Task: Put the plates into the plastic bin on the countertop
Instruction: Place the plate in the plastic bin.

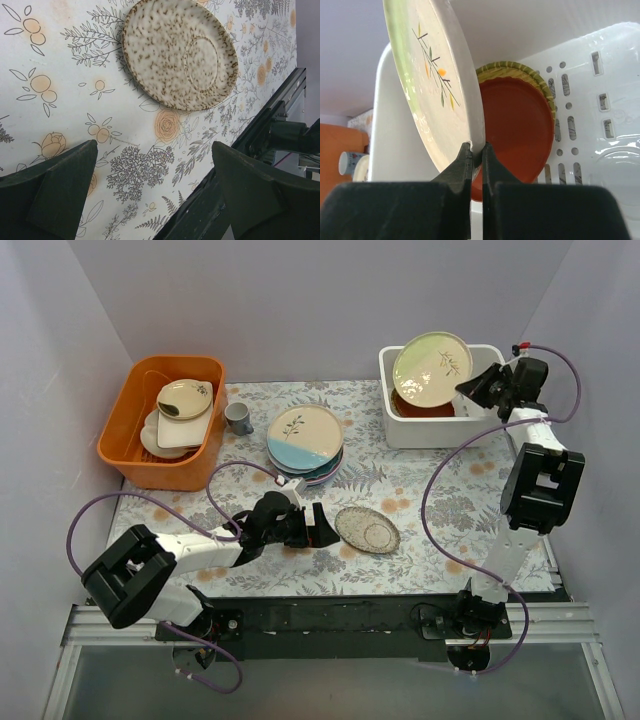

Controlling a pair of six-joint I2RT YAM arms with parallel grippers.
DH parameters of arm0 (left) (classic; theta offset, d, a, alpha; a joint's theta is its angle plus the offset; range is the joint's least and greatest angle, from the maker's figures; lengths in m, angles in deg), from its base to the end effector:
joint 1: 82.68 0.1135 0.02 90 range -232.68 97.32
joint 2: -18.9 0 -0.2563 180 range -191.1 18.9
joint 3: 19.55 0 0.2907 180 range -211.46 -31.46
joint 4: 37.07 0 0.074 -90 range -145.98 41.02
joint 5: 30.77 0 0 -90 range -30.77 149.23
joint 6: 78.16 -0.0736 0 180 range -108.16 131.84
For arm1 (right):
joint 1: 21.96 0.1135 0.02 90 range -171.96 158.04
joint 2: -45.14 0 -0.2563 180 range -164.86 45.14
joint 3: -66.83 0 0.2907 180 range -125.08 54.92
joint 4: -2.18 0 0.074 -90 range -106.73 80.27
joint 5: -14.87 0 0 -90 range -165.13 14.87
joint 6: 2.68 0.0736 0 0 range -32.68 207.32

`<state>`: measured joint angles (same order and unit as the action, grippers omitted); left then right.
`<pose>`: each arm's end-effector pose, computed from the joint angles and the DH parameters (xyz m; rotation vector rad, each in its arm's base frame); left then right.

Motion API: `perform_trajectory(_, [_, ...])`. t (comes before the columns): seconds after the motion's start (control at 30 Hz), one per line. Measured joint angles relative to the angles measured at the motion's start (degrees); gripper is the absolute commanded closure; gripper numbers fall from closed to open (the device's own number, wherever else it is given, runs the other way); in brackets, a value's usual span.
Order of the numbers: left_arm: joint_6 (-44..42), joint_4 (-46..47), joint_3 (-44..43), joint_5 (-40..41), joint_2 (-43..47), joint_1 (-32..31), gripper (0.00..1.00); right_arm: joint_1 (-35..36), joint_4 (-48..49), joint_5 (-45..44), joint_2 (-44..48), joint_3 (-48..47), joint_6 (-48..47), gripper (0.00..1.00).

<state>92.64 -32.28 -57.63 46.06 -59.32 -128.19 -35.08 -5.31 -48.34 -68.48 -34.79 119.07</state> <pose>0.2044 -0.2320 0.0927 -0.6370 2.5114 -1.3271 0.5322 -0.0900 0.2413 0.4299 1.8799 0.6645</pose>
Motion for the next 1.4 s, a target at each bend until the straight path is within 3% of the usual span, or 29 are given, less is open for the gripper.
perform_trajectory(0.4, [0.0,0.0,0.0,-0.1,-0.1,0.0,0.02,-0.4,-3.9,2.2,-7.8,-2.4,-6.9,0.99])
perform_trajectory(0.7, [0.0,0.0,0.0,-0.3,-1.2,0.0,0.02,-0.4,-4.9,2.3,-7.9,-2.9,-7.5,0.97])
perform_trajectory(0.8, [0.0,0.1,0.0,-0.3,-1.2,0.0,0.02,-0.5,-5.1,2.3,-7.9,-2.9,-7.5,0.9])
perform_trajectory(1.13, [0.0,0.1,0.0,-0.6,-1.2,0.0,0.02,-1.0,-8.2,-0.1,-6.5,-2.4,-8.1,0.44])
perform_trajectory(1.23, [0.0,0.0,0.0,-0.6,-1.1,0.0,0.02,-1.1,-7.5,-1.8,-3.5,0.6,-7.8,0.31])
perform_trajectory(1.4, [0.0,0.0,0.0,-0.6,-0.5,0.0,0.02,-1.1,-4.0,-5.3,4.9,7.0,-7.6,0.19])
